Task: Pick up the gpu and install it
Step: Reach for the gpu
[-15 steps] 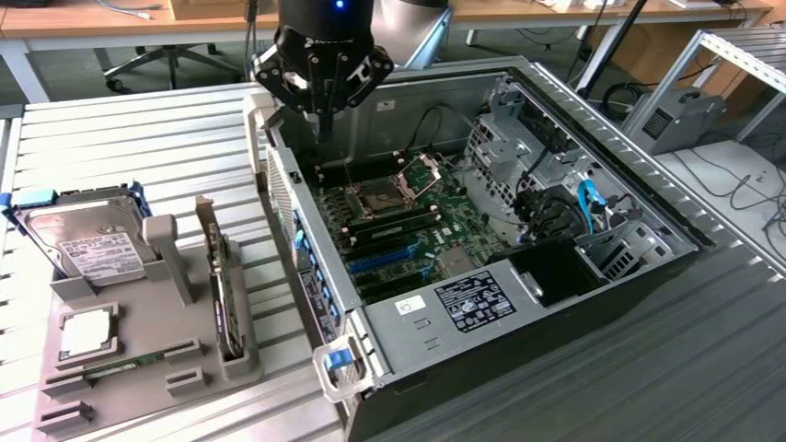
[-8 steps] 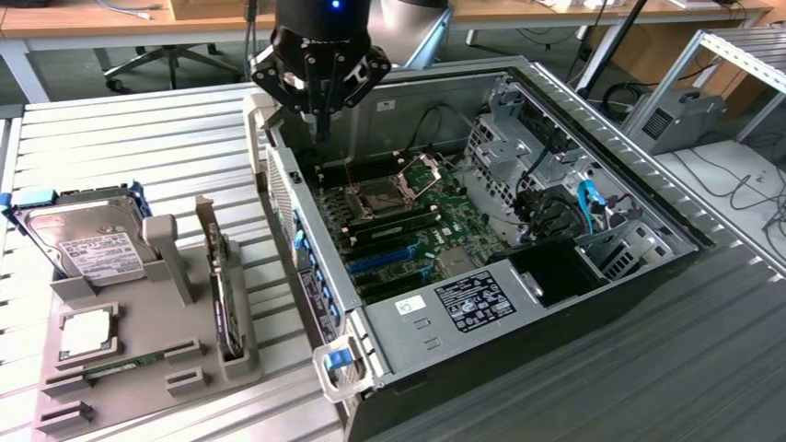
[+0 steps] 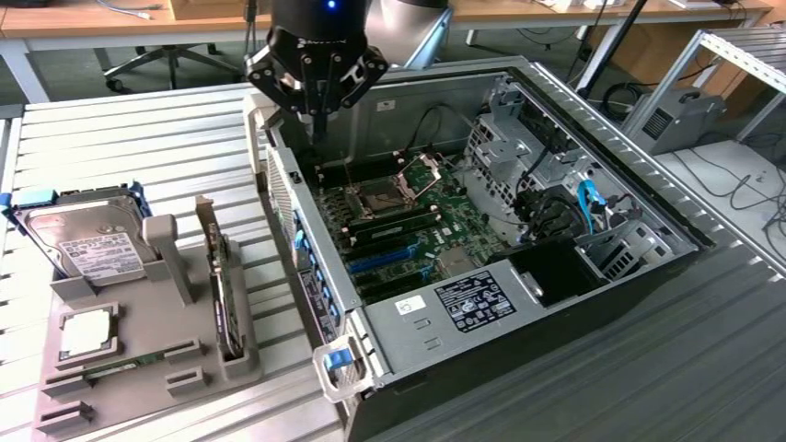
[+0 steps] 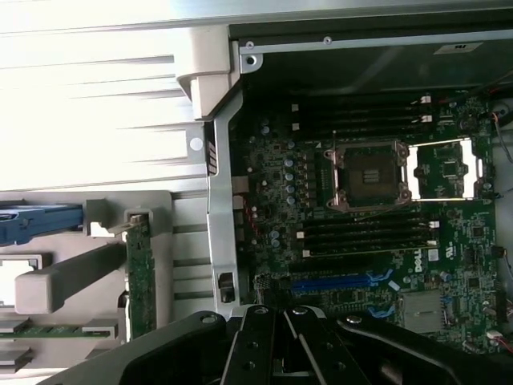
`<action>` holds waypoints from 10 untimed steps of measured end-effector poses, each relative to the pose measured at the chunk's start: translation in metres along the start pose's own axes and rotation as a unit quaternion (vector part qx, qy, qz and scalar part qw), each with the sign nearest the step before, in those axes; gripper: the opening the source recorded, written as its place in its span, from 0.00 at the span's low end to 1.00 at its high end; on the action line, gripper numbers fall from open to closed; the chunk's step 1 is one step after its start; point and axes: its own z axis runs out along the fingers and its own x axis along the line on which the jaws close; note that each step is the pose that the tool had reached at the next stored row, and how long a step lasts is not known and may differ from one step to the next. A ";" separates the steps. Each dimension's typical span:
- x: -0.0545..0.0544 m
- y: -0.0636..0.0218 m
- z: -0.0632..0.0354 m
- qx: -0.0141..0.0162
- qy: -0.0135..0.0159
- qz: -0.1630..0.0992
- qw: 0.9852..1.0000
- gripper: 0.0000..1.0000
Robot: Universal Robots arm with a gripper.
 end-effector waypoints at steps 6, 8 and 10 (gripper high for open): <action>0.002 -0.0002 -0.0001 0.000 0.000 0.000 1.000 0.11; 0.003 -0.0002 -0.0001 0.000 0.000 0.000 1.000 0.11; 0.003 -0.0003 -0.0001 0.000 0.000 0.000 1.000 0.11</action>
